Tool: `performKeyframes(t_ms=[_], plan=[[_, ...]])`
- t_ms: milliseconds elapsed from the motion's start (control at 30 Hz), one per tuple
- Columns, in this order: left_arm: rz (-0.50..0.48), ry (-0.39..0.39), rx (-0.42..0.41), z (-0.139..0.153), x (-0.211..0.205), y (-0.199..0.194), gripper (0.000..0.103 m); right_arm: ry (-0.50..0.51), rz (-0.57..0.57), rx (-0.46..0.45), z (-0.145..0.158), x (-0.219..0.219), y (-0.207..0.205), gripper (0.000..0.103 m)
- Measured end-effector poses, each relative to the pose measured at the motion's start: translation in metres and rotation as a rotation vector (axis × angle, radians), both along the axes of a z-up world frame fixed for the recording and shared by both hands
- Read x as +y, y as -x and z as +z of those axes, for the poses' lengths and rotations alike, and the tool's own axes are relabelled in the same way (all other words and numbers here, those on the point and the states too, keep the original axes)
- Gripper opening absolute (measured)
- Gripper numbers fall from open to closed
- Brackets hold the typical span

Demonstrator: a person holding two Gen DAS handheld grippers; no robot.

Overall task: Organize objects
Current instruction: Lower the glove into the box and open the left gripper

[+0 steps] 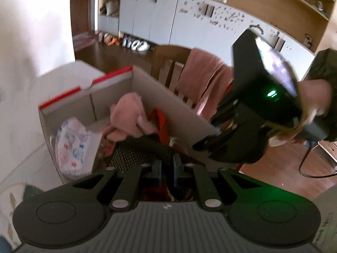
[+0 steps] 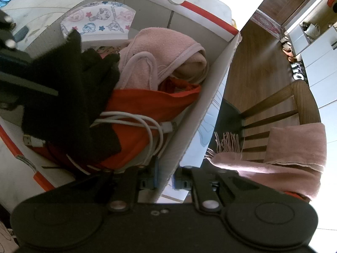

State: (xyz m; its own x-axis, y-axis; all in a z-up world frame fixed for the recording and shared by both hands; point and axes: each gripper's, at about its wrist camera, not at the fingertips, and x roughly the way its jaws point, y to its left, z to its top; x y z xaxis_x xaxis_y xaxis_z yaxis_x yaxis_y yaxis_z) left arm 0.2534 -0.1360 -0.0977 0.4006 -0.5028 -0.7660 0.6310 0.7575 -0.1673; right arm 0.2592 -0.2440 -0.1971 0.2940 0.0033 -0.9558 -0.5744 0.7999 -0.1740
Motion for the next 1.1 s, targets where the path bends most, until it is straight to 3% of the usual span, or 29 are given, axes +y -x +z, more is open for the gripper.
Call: performKeyframes(t_ms=[467,633,700,767,1100], plan=[[0.009,-0.087,0.098,-0.024,-0.002,0.002,0.012,0.000,0.000,-0.001,0.001,0.000,0.000,0.011],[0.011,-0.094,0.113,-0.026,-0.002,0.002,0.033,0.001,0.001,-0.001,0.001,-0.001,0.000,0.011],[0.012,-0.090,0.111,-0.025,-0.002,0.004,0.058,0.000,0.000,-0.002,0.001,-0.001,0.001,0.011],[0.023,-0.080,0.101,-0.023,0.000,0.006,0.065,0.001,0.001,-0.003,0.002,0.000,0.001,0.011],[0.074,-0.032,0.080,0.001,0.020,0.016,0.068,0.001,0.001,-0.001,0.003,-0.003,0.000,0.011]])
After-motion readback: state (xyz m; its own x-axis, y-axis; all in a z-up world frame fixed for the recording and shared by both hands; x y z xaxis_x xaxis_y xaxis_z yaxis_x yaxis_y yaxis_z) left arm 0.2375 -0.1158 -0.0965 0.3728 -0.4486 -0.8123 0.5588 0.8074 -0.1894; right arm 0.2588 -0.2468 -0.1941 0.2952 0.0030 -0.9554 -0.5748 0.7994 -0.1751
